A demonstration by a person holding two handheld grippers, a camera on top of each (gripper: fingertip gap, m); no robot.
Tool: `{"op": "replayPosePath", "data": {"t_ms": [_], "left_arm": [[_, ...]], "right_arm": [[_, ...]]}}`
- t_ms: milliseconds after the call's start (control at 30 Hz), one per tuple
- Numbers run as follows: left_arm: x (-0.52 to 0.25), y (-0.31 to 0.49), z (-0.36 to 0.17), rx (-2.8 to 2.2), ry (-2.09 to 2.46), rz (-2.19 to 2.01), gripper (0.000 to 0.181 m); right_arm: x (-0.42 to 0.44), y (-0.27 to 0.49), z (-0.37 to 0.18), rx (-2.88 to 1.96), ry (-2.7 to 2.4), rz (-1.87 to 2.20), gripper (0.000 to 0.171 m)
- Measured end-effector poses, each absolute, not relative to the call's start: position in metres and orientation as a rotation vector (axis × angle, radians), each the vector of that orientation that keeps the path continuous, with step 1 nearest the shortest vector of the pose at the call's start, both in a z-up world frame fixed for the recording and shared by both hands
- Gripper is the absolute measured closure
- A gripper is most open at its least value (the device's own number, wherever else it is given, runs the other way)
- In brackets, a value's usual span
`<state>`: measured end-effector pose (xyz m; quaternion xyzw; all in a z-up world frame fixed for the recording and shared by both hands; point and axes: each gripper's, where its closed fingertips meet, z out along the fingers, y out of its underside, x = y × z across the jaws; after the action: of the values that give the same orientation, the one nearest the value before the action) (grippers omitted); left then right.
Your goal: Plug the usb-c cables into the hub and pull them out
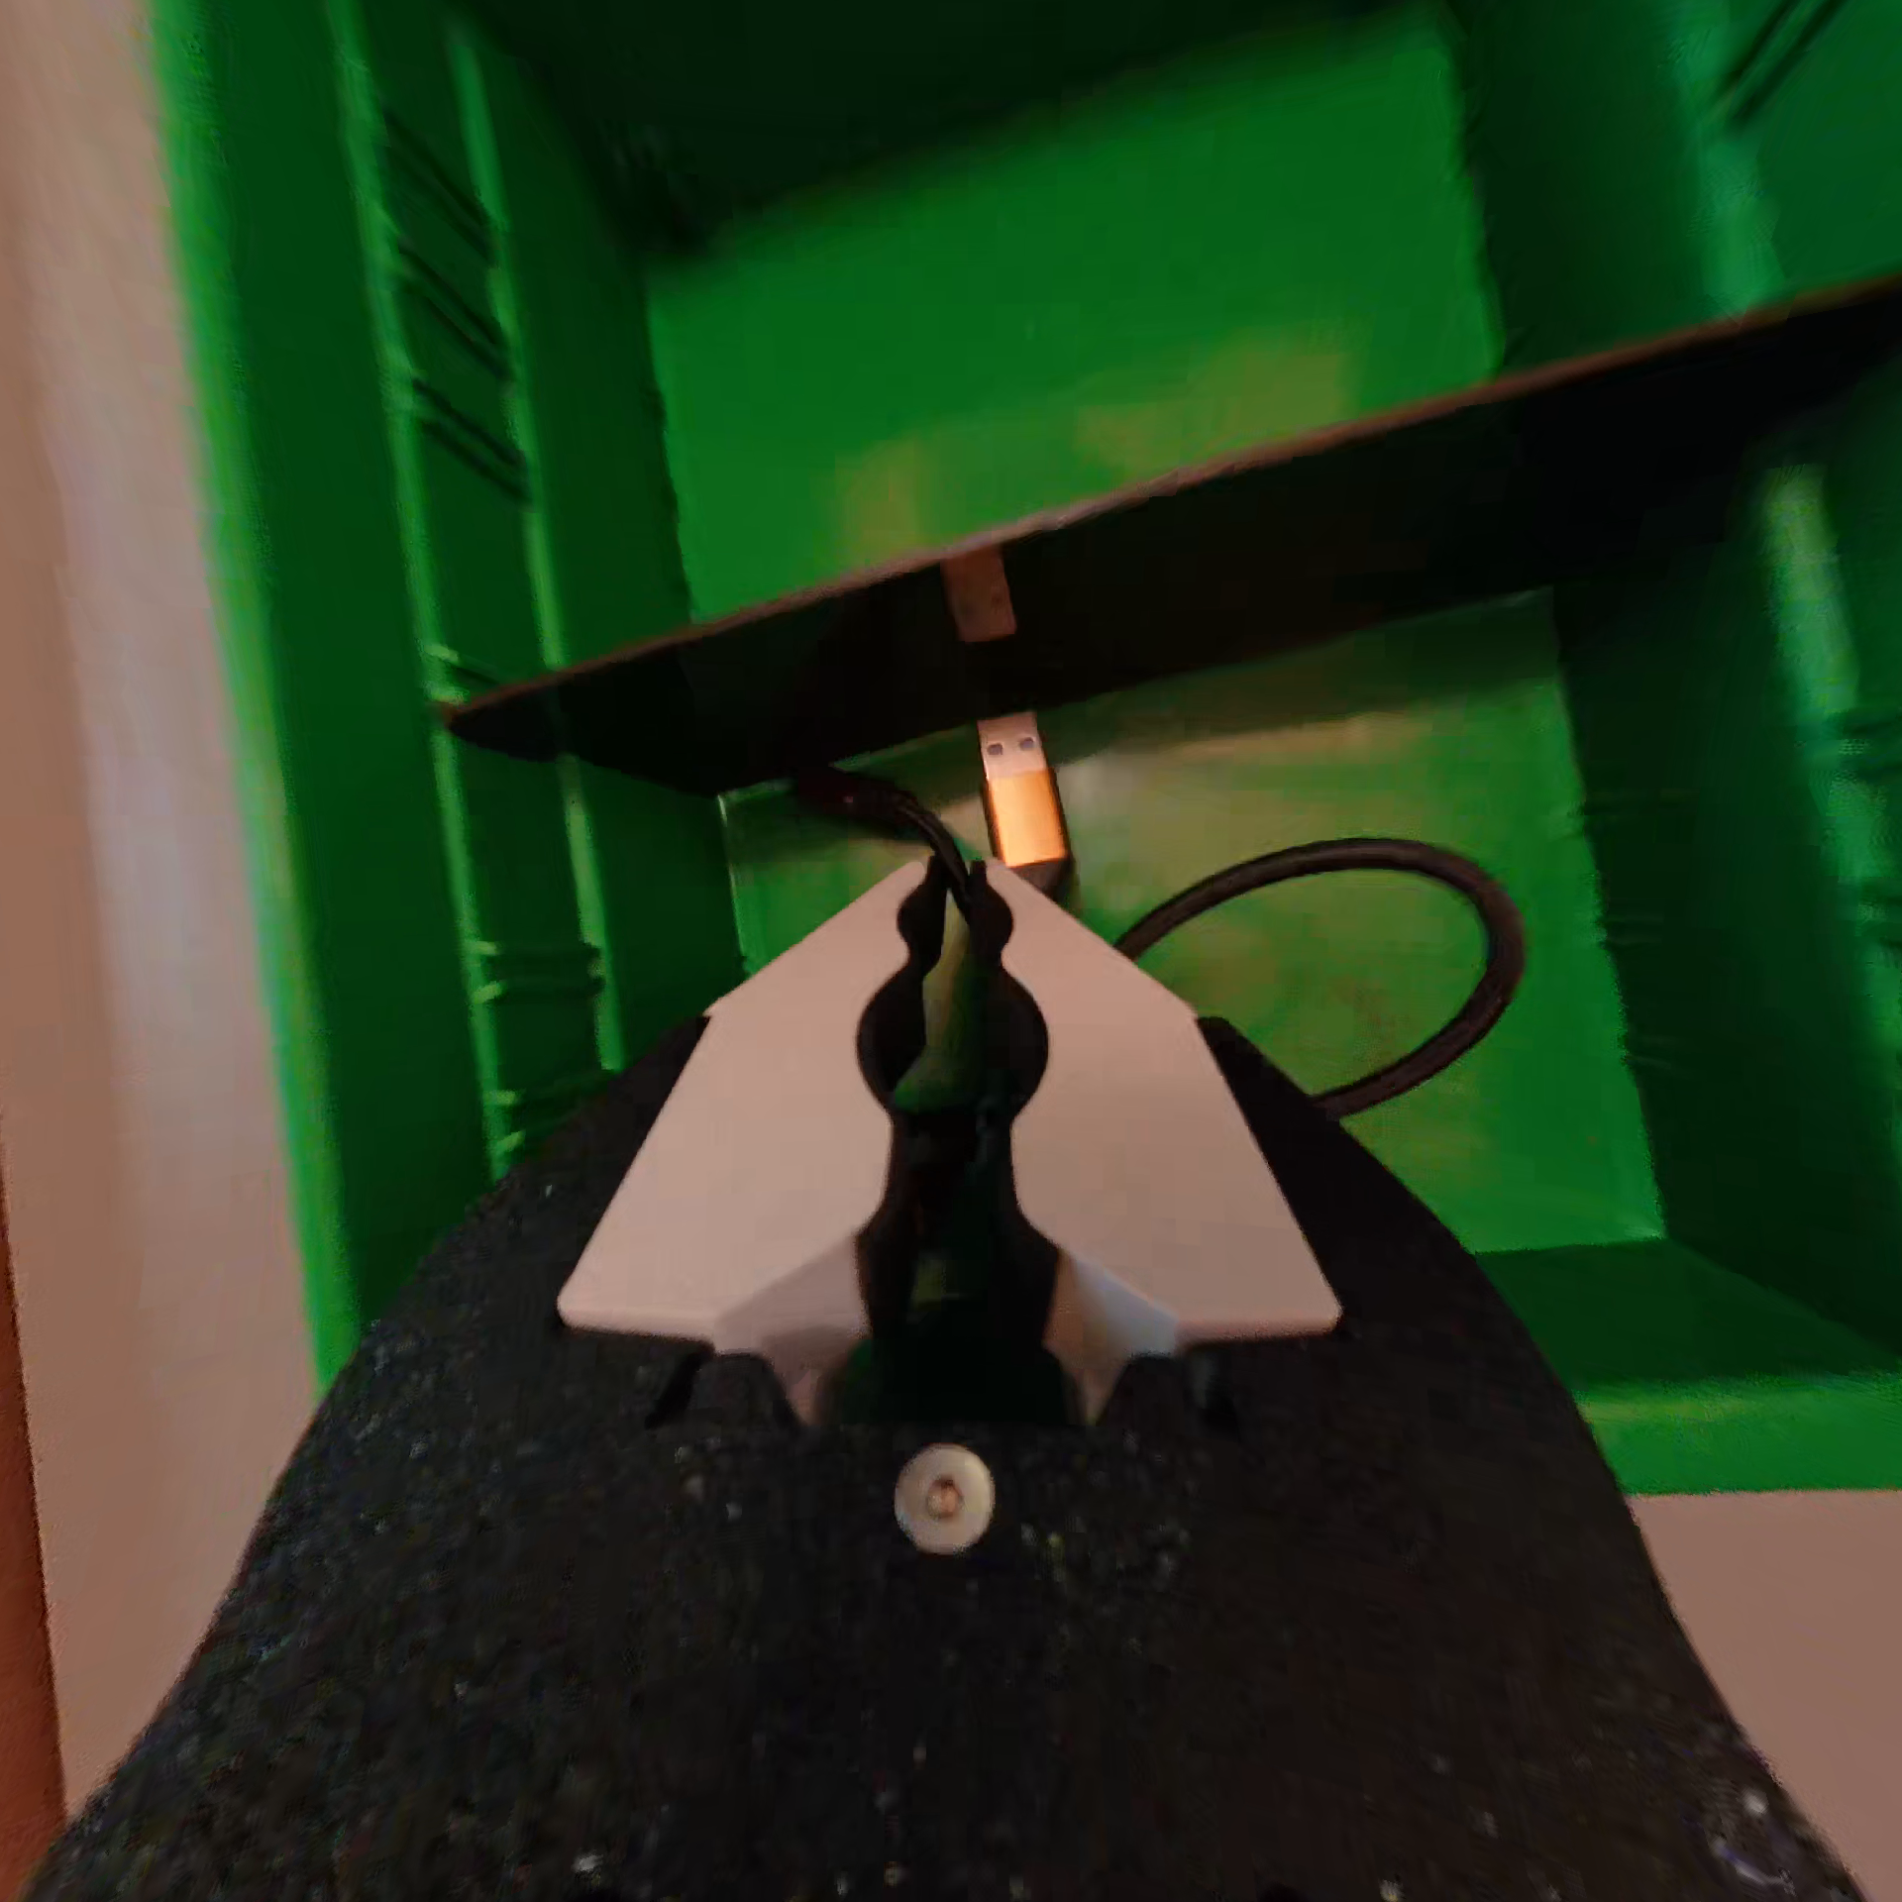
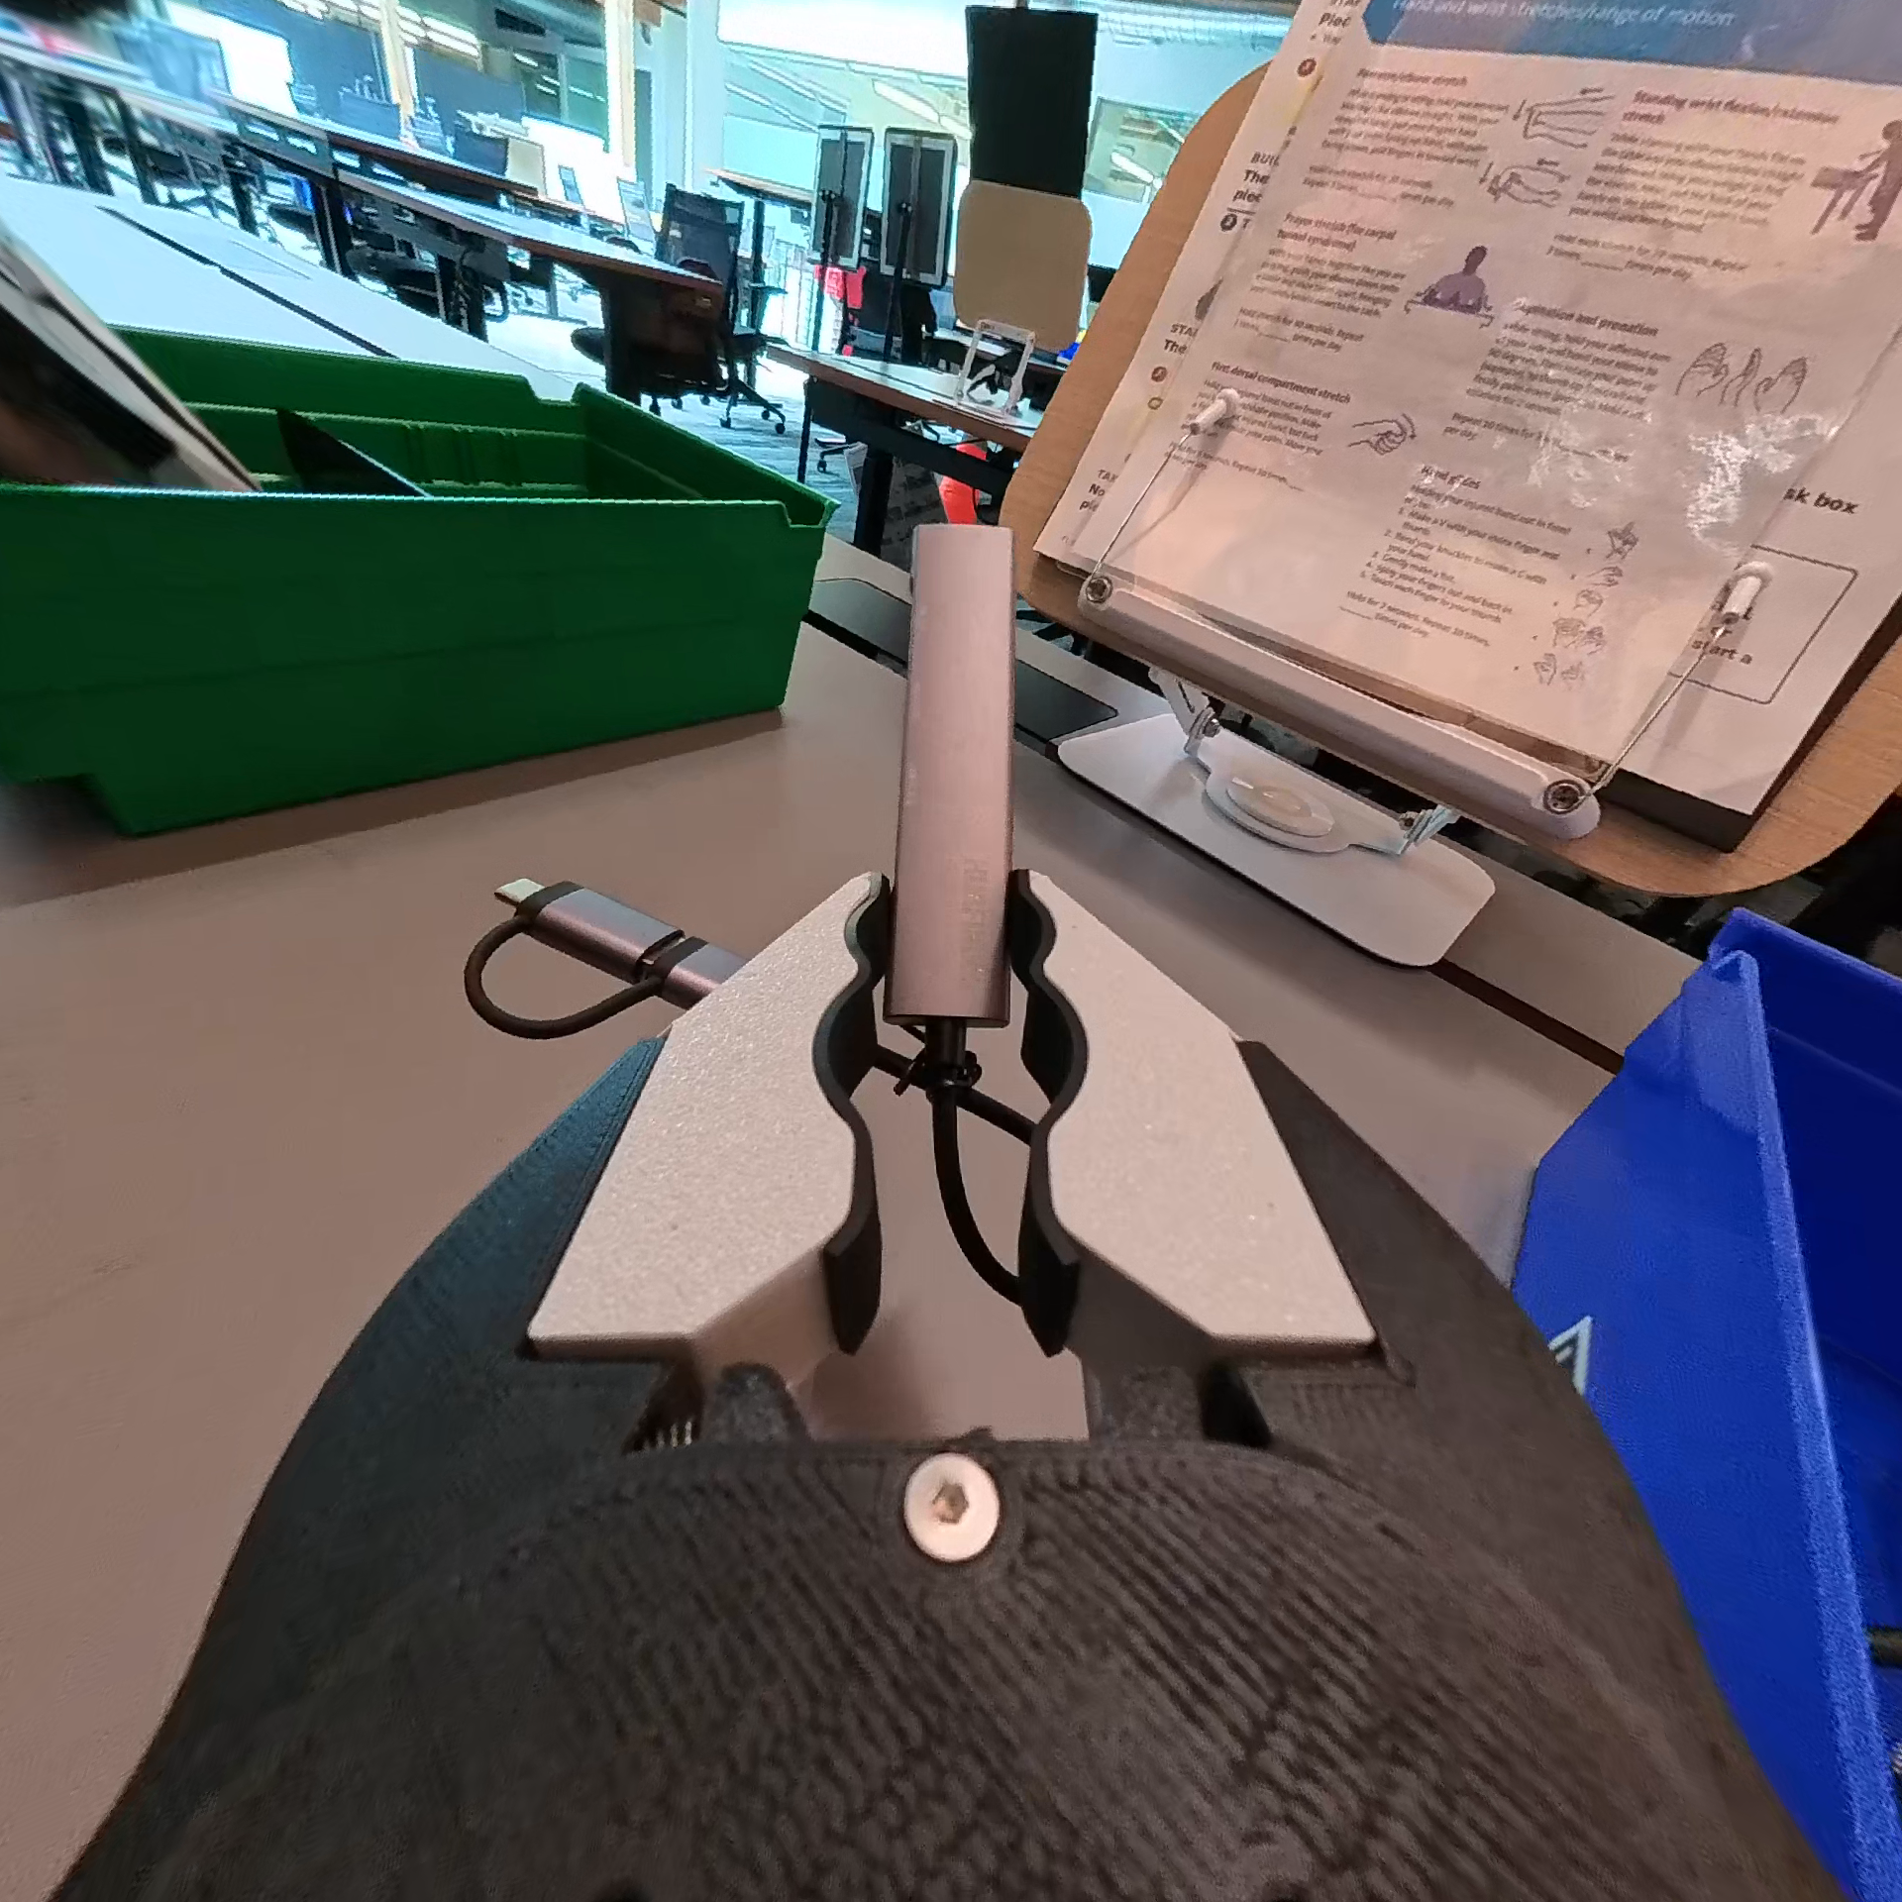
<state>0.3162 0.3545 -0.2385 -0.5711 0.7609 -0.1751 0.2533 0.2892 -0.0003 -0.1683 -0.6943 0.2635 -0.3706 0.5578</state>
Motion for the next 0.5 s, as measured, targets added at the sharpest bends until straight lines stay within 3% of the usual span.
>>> {"op": "replayPosePath", "data": {"t_ms": [33,267,500], "left_arm": [[0.318,0.346,-0.223,-1.491,2.041,-0.567,0.179],[0.314,0.304,-0.084,-1.02,1.747,-0.913,0.18],[0.286,0.239,-0.025,-0.753,1.762,-1.525,0.181]], "right_arm": [[0.289,-0.001,-0.167,-1.632,0.624,-0.877,0.149],[0.29,-0.003,-0.165,-1.61,0.632,-0.876,0.149],[0.29,-0.005,-0.163,-1.595,0.635,-0.882,0.149]]}}
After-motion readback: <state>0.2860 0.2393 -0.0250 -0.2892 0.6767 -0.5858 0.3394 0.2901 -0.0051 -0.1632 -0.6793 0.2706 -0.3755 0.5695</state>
